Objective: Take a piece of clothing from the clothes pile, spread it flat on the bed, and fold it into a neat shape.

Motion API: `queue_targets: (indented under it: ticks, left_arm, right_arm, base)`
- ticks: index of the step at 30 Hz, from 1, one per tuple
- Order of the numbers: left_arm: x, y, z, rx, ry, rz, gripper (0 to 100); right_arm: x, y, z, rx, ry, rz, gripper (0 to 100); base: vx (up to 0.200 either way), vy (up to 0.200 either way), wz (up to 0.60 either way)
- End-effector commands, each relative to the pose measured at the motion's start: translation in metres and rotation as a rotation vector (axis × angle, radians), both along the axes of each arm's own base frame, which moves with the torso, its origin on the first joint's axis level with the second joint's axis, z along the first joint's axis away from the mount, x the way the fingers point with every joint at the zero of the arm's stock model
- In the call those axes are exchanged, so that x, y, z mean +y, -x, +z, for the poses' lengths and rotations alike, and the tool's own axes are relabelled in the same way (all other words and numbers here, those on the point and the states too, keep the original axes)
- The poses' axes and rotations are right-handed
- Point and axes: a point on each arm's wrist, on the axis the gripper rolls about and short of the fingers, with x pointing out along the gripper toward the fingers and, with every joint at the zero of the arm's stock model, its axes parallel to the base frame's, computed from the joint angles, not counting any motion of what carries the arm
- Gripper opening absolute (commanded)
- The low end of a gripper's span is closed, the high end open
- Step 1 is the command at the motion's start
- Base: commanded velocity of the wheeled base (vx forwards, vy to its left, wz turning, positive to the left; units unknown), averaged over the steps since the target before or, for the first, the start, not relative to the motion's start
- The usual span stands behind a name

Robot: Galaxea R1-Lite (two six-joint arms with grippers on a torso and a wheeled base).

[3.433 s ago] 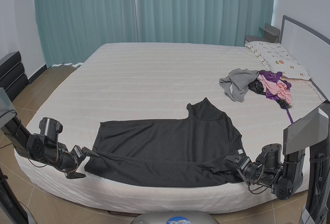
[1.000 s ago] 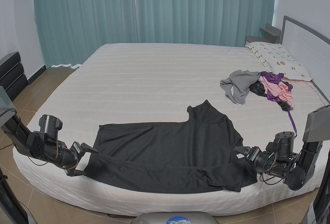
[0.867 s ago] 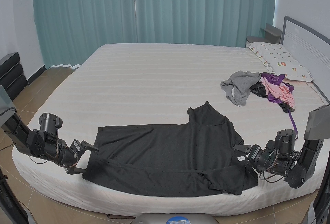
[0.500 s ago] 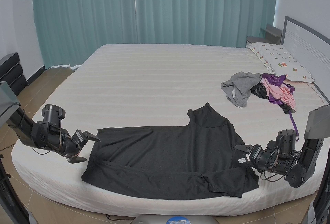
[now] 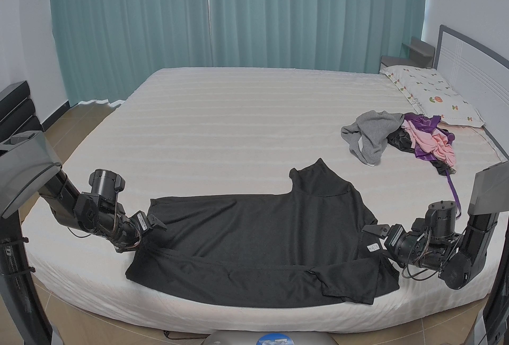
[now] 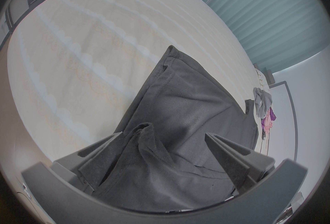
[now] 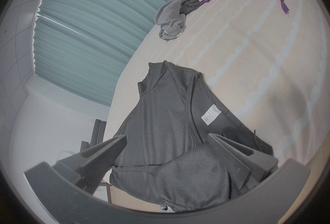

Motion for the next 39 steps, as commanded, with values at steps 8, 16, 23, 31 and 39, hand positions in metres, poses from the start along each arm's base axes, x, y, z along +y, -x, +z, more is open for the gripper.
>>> queue_targets:
  ticks: [8, 16, 23, 31, 39]
  left_arm:
    - [-0.002, -0.004, 0.003, -0.011, 0.003, -0.006, 100]
    - [-0.001, 0.007, 0.018, -0.042, 0.074, -0.063, 100]
    - [0.021, 0.010, -0.002, -0.052, 0.045, -0.228, 100]
    - [0.018, 0.012, -0.004, -0.052, 0.064, -0.257, 100]
    - [0.010, 0.010, -0.005, -0.053, 0.068, -0.279, 100]
  right_arm:
    - [0.000, 0.000, -0.004, 0.013, 0.005, -0.001, 100]
    - [0.000, 0.000, -0.007, 0.025, 0.008, -0.002, 100]
    - [0.001, 0.000, -0.010, 0.033, 0.008, 0.006, 100]
    - [0.001, 0.000, -0.010, 0.031, 0.007, 0.010, 100]
    - [0.002, 0.000, -0.011, 0.031, 0.008, 0.012, 100]
  base:
    - [0.000, 0.000, 0.00]
    - [0.000, 0.000, 0.00]
    - [0.000, 0.000, 0.00]
    - [0.000, 0.000, 0.00]
    - [0.000, 0.000, 0.00]
